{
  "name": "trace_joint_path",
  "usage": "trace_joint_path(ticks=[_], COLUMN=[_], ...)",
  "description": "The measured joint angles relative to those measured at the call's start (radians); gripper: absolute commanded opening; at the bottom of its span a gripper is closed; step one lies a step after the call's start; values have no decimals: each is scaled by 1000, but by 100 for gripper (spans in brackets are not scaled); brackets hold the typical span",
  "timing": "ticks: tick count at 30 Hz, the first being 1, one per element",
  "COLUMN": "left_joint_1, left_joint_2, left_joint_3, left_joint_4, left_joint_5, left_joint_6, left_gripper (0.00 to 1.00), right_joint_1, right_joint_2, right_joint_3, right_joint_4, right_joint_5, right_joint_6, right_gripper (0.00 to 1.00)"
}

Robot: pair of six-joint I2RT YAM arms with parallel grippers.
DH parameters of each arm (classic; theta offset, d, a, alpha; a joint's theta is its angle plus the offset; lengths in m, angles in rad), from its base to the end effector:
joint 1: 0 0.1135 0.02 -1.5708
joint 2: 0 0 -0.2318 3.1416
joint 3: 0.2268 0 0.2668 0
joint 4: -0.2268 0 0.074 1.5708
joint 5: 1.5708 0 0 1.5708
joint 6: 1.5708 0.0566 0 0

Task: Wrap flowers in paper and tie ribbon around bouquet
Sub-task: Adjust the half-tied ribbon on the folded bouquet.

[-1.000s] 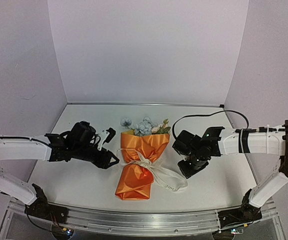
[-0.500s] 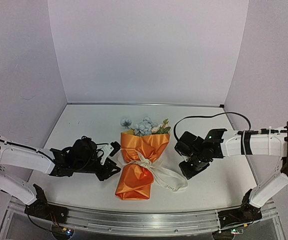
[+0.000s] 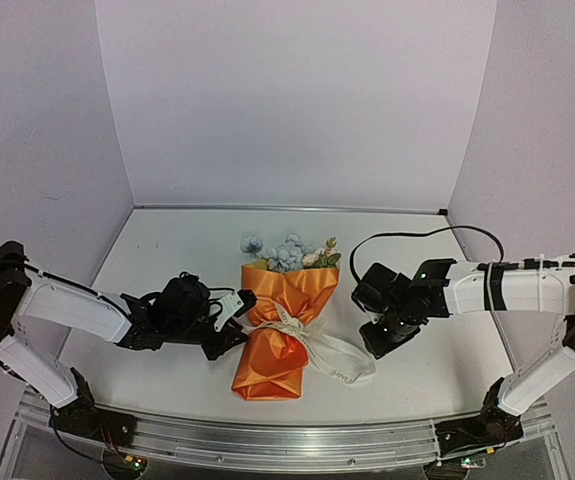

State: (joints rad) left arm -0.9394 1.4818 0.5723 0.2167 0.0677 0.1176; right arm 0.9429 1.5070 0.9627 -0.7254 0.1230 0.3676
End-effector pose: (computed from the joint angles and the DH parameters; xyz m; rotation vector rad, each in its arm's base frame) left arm 0.1780 -0.2499 0.0927 1.1982 1.9790 -0.5057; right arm 0.1803 0.2365 0.1372 -0.7764 2.7174 0.1232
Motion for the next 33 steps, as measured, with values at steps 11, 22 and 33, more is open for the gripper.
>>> trace_joint_path(ticks=[11,22,33], left_joint_1=[0,0,0], left_joint_2=[60,90,124], left_joint_3=[53,63,72], left_joint_4=[2,3,1], left_joint_5=[8,17,20], left_joint_6=[56,50,45], left_gripper=[12,18,9], right_joint_1=[-3,-6,-7], right_joint_2=[0,-5,-6], right_joint_3=[0,-6,-10], right_joint_4=[7,11,21], right_joint_5=[-8,-9,-9], right_joint_6=[2,4,7], right_gripper=[41,39,37])
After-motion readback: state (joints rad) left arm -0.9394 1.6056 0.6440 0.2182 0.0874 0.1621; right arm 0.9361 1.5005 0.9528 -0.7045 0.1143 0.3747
